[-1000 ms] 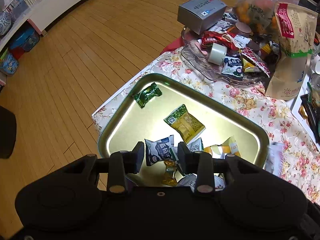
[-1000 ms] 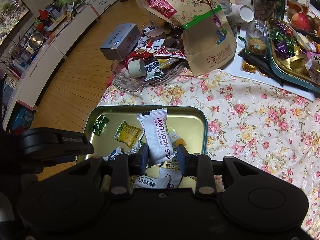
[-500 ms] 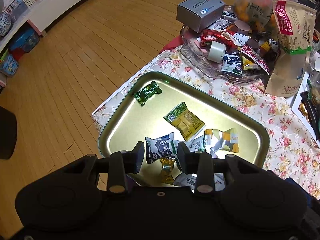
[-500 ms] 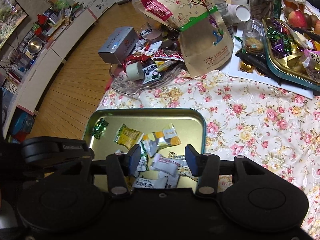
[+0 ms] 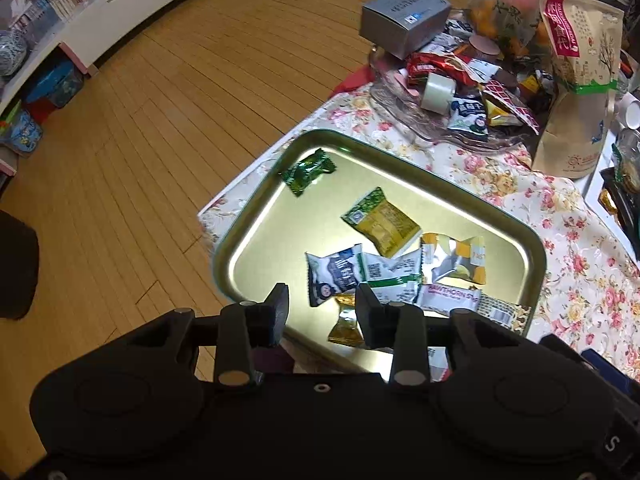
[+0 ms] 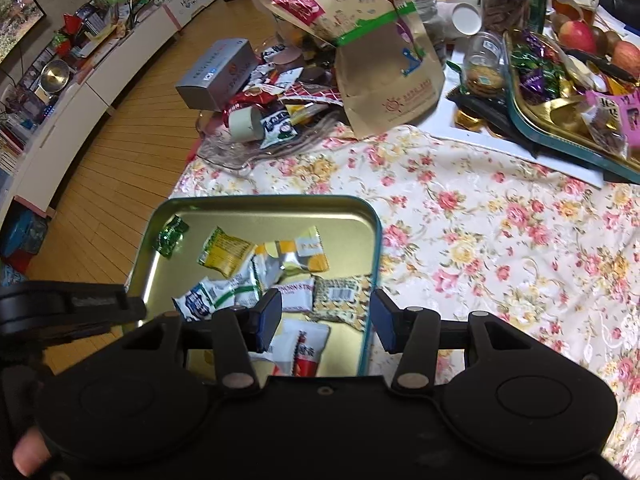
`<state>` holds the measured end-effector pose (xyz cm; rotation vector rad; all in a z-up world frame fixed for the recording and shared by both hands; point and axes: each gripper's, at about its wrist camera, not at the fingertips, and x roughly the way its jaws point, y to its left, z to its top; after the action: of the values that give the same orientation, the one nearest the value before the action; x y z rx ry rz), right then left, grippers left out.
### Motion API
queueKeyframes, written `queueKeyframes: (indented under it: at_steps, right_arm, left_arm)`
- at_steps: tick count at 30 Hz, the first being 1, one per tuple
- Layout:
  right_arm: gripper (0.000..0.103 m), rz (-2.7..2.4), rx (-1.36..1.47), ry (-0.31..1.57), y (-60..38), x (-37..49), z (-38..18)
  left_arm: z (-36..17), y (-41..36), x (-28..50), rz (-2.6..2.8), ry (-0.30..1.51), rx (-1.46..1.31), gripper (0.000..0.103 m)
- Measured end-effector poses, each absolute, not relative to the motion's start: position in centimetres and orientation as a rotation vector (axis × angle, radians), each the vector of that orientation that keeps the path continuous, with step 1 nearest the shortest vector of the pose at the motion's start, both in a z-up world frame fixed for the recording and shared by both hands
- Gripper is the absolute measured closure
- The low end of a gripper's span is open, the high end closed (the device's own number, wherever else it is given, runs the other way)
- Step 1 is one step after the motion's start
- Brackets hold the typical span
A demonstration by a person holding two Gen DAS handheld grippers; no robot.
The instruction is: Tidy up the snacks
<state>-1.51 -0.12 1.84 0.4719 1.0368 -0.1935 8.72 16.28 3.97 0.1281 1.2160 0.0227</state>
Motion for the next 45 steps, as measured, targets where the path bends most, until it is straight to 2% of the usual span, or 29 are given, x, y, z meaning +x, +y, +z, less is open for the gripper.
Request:
queueKeyframes:
  at_steps: [10, 25, 45]
  right_arm:
    - [0.051, -0.229, 0.373, 1.017, 0.5, -4.1, 2.3]
    - [0.051, -0.287, 0.39, 1.012, 0.1, -6.4, 2.1]
    - [0.051, -0.287, 0.302, 1.016, 0.7, -6.1, 1.4]
  left_arm:
    - [4.1, 16.6, 7.0, -0.013, 1.213, 0.113, 0.057]
    - [4.6, 15.8, 3.9, -0.066, 1.128, 0.141, 0.057]
    - [4.1, 15.4, 2.6, -0.096, 1.091, 0.165, 0.057]
